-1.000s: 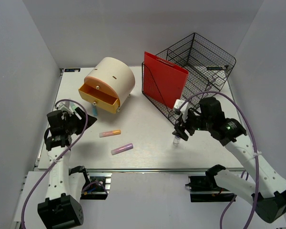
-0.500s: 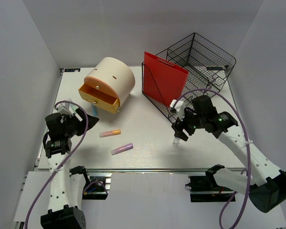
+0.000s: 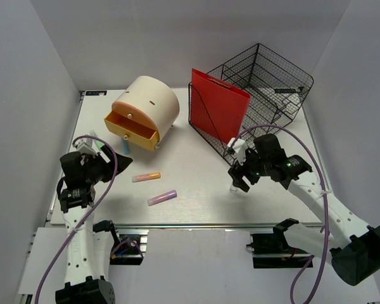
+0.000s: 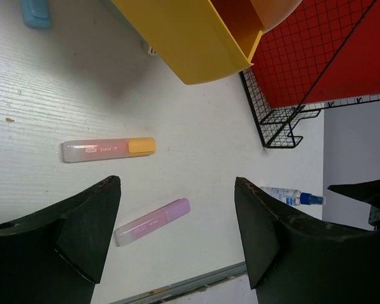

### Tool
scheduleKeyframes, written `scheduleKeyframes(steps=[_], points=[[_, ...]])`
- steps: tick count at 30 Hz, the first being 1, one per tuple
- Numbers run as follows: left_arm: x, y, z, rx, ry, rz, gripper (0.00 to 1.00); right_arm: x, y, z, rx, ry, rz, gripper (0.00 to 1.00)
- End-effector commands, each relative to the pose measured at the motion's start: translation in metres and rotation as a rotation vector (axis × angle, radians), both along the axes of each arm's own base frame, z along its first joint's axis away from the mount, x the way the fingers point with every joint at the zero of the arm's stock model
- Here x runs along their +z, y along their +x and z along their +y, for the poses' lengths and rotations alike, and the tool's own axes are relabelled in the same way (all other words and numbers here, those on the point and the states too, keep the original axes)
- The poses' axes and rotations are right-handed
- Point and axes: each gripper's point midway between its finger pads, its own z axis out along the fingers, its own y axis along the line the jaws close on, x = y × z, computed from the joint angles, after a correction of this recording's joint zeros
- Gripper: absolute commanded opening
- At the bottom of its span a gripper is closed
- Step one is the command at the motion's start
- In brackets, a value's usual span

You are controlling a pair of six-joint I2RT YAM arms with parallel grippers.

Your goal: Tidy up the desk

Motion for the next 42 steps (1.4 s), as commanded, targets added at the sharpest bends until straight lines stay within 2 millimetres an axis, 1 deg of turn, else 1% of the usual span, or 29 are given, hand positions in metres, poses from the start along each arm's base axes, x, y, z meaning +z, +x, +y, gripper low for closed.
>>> scheduleKeyframes(steps=[1, 7, 9, 10, 11, 12, 17, 20, 22, 24, 28, 34, 42], points=[[0.017, -0.001, -0.004, -0.019, -0.007, -0.044, 0.82, 0.005, 0.007, 0.0, -0.037, 0.03, -0.032, 0.8], [0.018, 0.0, -0.005, -0.021, -0.014, -0.053, 0.83, -0.01, 0.005, -0.005, -0.063, 0.017, 0.012, 0.79], [0.019, 0.0, -0.006, -0.023, -0.015, -0.057, 0.82, -0.014, 0.003, -0.002, -0.053, 0.032, 0.017, 0.78], [0.018, 0.0, -0.006, -0.022, -0.015, -0.054, 0.82, -0.02, 0.0, -0.002, -0.054, 0.035, 0.036, 0.77], [0.019, 0.0, -0.006, -0.022, -0.015, -0.055, 0.82, -0.021, 0.001, 0.0, -0.051, 0.046, 0.026, 0.77], [0.018, 0.0, -0.005, -0.022, -0.011, -0.056, 0.83, -0.029, -0.001, -0.002, -0.054, 0.041, 0.038, 0.77], [0.018, 0.0, -0.005, -0.022, -0.011, -0.056, 0.83, -0.036, 0.007, -0.006, -0.084, 0.034, 0.001, 0.76], [0.018, 0.0, -0.006, -0.023, -0.014, -0.058, 0.83, -0.038, 0.008, -0.004, -0.069, 0.038, -0.002, 0.76], [0.018, 0.0, -0.006, -0.024, -0.016, -0.061, 0.83, -0.043, 0.008, -0.002, -0.06, 0.037, 0.015, 0.75], [0.019, 0.0, -0.006, -0.022, -0.016, -0.061, 0.83, -0.044, 0.01, 0.0, -0.052, 0.039, 0.013, 0.74], [0.02, -0.001, -0.006, -0.023, -0.012, -0.06, 0.83, -0.055, 0.007, 0.003, -0.03, 0.029, 0.062, 0.69], [0.023, 0.0, -0.005, -0.021, -0.006, -0.068, 0.83, -0.058, 0.009, 0.004, -0.034, 0.025, 0.062, 0.66], [0.026, 0.001, -0.005, -0.022, -0.009, -0.076, 0.83, -0.064, 0.005, 0.002, -0.024, 0.007, 0.087, 0.59]])
